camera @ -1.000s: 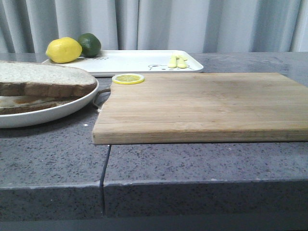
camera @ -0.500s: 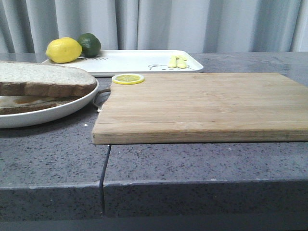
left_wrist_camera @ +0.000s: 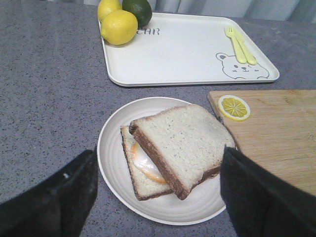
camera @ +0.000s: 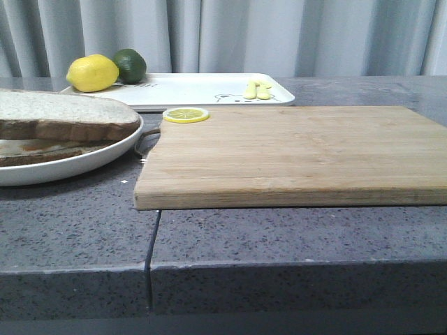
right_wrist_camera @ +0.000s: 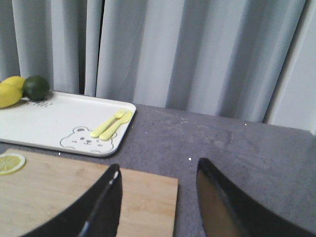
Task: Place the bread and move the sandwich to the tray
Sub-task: 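Raise the right gripper away from the sandwich, then lower the left gripper to the rim of the white plate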
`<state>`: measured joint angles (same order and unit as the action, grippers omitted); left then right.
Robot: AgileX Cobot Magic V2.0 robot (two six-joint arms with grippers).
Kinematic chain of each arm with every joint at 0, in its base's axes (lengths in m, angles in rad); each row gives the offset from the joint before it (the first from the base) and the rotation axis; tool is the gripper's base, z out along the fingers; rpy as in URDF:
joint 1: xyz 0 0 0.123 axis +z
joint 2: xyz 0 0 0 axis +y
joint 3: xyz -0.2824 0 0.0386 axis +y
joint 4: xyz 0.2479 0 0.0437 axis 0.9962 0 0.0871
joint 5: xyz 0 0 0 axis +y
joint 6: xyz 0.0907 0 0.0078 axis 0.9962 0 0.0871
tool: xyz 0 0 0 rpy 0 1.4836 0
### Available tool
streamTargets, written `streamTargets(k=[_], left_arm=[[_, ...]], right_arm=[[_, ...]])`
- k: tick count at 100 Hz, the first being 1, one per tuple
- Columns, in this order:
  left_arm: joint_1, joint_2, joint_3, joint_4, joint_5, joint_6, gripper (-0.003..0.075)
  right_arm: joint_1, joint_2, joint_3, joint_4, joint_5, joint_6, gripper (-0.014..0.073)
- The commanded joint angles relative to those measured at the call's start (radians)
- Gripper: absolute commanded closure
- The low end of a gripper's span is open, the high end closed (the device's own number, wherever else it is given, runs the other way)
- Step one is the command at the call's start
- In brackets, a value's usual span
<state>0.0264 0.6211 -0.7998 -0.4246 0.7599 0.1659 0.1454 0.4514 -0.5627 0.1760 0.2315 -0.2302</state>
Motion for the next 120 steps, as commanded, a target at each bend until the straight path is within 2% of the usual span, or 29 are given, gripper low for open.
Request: streamTargets(k=[1,25,120], left_arm=[[-0.003,0.005,-0.028,-0.029,-0.063,-0.009,0.0236],[-0.003,0.005,-0.028,-0.029,-0.063,-0.009,0.0236],[-0.003,0.005,-0.028,-0.029,-0.063,-0.009,0.0237]], right_arm=[[-0.005,-0.052,0.039,-0.010,-0.046,0.003,0.0228],[-0.005,-0.106,0.131,-0.009,-0.051,0.003,0.0228],[-0.005,-0.106,0.131,-0.009,-0.108,0.003,0.0228]])
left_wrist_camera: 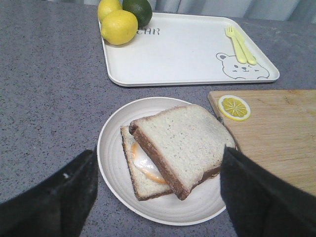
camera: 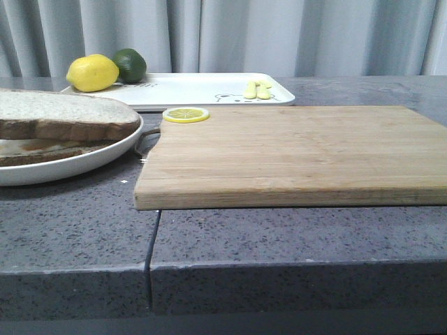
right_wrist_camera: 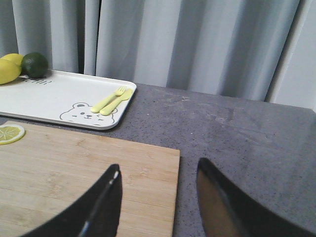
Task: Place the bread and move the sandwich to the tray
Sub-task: 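Lower the left gripper to the rim of the white plate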
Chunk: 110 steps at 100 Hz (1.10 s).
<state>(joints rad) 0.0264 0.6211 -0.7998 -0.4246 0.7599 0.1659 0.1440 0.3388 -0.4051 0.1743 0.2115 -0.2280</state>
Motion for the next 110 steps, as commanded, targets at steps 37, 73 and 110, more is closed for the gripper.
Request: streamTargets(k=[37,73,110], left_arm=[[-0.003,0.005,-0.028,-0.029,-0.094,-0.009,0.0237],[-0.001,0.156,-0.028,-0.017,-0.172,-0.140,0.0261],[-0.001,0.390,-0.028,-0.017,-0.227,-0.140,0.0261]], right_arm=[[-0.004,0.006,-0.026,-0.007,-0.084,0.001,0.0228],[-0.004,0.006,-0.026,-0.007,-0.084,0.001,0.0228],[-0.004,0.006,-0.026,-0.007,-0.084,0.001,0.0228]])
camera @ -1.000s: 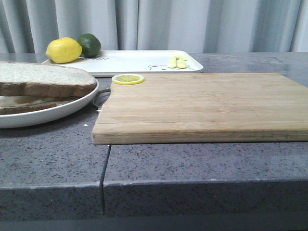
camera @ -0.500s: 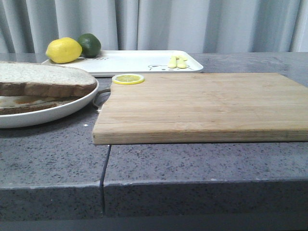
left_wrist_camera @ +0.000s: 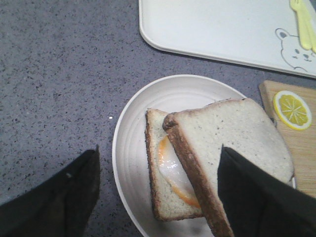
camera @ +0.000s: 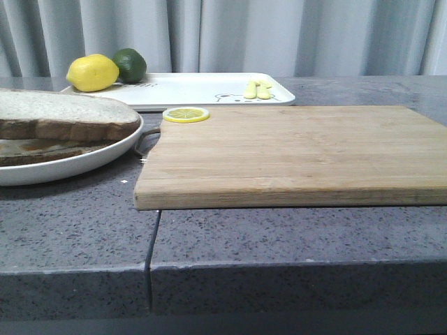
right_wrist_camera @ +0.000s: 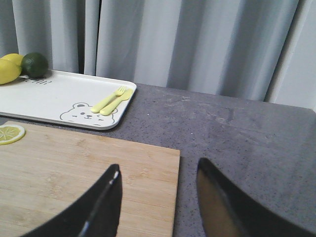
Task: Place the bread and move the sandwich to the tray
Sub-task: 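Lower the left gripper to the rim of the white plate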
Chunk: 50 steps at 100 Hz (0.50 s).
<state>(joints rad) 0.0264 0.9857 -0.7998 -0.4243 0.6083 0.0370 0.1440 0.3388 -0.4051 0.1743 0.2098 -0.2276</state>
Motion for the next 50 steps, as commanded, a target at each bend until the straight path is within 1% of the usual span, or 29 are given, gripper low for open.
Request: streamTargets(k=[1,23,50], left_arm=[[-0.001,0.028,-0.028,-0.018,-0.076,-0.011,0.0261],[-0.001,0.105,-0.028,0.003,-0.092,-0.011,0.0261],[-0.001,0.131,-0.028,0.027,-0.101,-0.011,0.0261]], right_arm=[[-0.004,0.006,-0.026,-0.007,-0.082,0.000,0.0228],[-0.004,0.006,-0.026,-0.007,-0.082,0.000,0.0228],[-0.004,0.006,-0.026,-0.007,-0.082,0.000,0.0228]])
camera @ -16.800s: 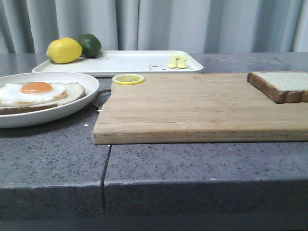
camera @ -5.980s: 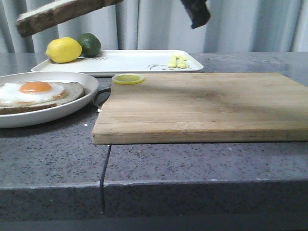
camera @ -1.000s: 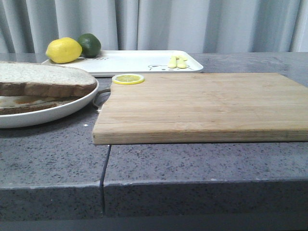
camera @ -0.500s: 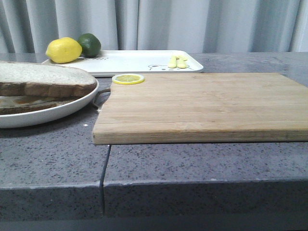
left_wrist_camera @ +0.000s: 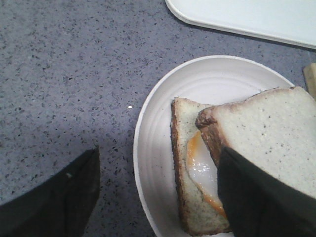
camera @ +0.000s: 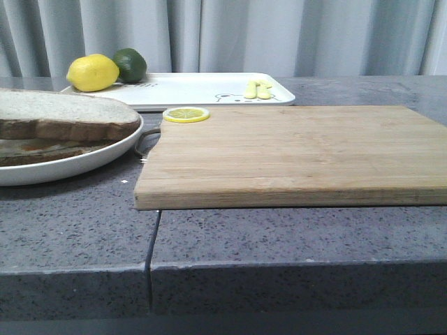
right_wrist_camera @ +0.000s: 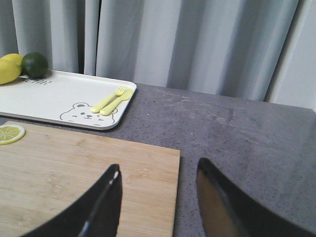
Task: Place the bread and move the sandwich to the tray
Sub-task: 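Lower the left gripper to the rim of the white plate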
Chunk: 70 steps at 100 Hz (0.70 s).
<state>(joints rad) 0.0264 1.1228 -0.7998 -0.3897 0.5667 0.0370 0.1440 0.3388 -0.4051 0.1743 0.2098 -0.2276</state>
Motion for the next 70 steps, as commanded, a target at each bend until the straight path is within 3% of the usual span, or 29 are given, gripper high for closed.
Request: streamTargets(k=[1,70], left_arm=[[-0.001,-0.004,-0.028,-0.008,-0.059,-0.011,0.0261],[-0.001,0.133,-0.028,-0.008,-0.059,-0.011,0.0261]], right_arm=[[-0.004,0.006,-0.026,-0.007,-0.082,0.000,0.0228],[-0.004,0.006,-0.026,-0.007,-0.082,0.000,0.0228]])
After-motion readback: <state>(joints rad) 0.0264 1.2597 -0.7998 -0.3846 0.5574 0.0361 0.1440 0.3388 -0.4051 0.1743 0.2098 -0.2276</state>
